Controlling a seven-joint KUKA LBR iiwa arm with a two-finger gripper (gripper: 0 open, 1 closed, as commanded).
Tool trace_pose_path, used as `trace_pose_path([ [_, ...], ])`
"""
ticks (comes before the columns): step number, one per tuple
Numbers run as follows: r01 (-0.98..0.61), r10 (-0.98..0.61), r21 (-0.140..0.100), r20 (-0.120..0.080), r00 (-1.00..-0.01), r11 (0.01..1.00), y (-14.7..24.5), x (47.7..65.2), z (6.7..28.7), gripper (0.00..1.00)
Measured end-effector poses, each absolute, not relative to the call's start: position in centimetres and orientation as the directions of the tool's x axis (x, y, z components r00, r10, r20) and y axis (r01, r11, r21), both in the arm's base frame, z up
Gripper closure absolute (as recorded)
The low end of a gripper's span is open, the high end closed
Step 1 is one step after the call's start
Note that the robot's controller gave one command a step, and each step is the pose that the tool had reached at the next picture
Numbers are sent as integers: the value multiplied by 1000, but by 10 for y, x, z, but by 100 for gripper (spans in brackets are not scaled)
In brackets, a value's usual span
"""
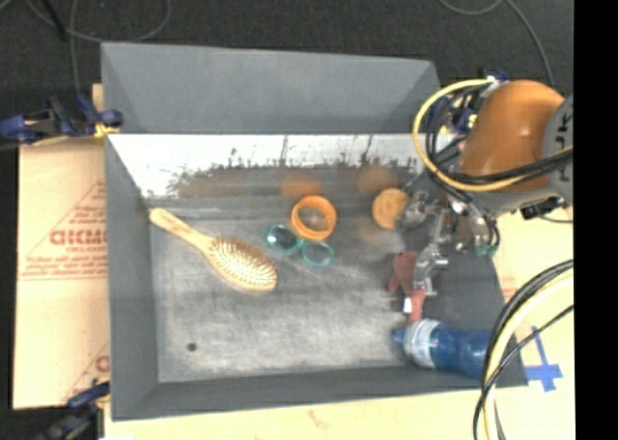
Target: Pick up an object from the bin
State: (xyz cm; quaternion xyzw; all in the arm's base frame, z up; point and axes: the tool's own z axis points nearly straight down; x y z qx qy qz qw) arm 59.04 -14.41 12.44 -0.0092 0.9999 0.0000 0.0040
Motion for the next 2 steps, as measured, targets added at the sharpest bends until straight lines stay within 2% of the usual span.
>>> trace_pose_path([
  [1, 18, 18, -1, -20, -1000, 1000, -151, 564, 75, 100],
  [2, 18, 18, -1, -20, -1000, 1000, -151, 564, 75, 100],
])
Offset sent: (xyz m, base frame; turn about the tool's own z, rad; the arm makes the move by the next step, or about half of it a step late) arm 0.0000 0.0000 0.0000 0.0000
